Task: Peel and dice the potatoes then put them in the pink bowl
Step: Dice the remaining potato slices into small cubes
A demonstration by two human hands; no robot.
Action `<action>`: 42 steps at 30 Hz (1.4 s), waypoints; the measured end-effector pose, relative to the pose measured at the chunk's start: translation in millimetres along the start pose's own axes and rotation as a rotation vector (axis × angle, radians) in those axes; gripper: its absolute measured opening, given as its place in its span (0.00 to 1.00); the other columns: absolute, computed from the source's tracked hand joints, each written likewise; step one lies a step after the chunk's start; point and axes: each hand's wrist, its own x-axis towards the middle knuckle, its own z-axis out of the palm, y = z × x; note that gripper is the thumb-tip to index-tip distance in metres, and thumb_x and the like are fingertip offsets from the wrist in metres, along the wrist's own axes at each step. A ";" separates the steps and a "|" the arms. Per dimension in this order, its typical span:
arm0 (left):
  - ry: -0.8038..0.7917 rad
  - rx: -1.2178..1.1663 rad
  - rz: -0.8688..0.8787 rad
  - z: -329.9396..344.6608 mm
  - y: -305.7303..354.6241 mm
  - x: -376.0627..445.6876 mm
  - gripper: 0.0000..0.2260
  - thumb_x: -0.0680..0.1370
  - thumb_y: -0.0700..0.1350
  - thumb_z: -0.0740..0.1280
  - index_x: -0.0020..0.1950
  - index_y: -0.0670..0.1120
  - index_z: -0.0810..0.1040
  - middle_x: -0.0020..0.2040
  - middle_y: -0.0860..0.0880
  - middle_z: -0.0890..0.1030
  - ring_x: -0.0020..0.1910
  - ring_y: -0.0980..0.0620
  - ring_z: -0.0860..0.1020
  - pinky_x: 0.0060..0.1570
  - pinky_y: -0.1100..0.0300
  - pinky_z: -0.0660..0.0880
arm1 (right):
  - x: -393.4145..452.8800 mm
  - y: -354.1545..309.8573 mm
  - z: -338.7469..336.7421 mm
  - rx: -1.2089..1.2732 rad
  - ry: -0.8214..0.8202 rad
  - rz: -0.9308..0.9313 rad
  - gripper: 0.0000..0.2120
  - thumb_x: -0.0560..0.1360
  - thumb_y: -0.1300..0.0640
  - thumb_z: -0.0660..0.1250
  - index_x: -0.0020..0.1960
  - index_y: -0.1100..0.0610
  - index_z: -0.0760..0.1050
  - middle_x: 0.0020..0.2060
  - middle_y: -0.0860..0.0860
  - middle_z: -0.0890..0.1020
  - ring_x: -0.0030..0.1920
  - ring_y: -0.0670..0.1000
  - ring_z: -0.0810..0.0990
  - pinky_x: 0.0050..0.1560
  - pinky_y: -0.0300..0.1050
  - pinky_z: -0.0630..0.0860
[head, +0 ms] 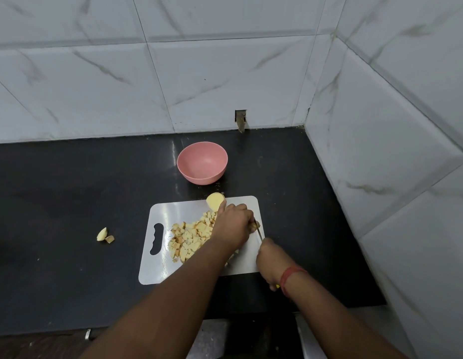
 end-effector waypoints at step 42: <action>0.113 -0.182 -0.066 7.6 -11.5 -14.4 0.11 0.79 0.50 0.70 0.59 0.48 0.83 0.56 0.51 0.77 0.55 0.53 0.69 0.53 0.58 0.73 | 50.2 -26.6 50.7 0.785 0.887 1.146 0.20 0.71 0.57 0.25 0.32 0.43 0.51 0.21 0.46 0.46 0.24 0.54 0.36 0.14 0.55 0.43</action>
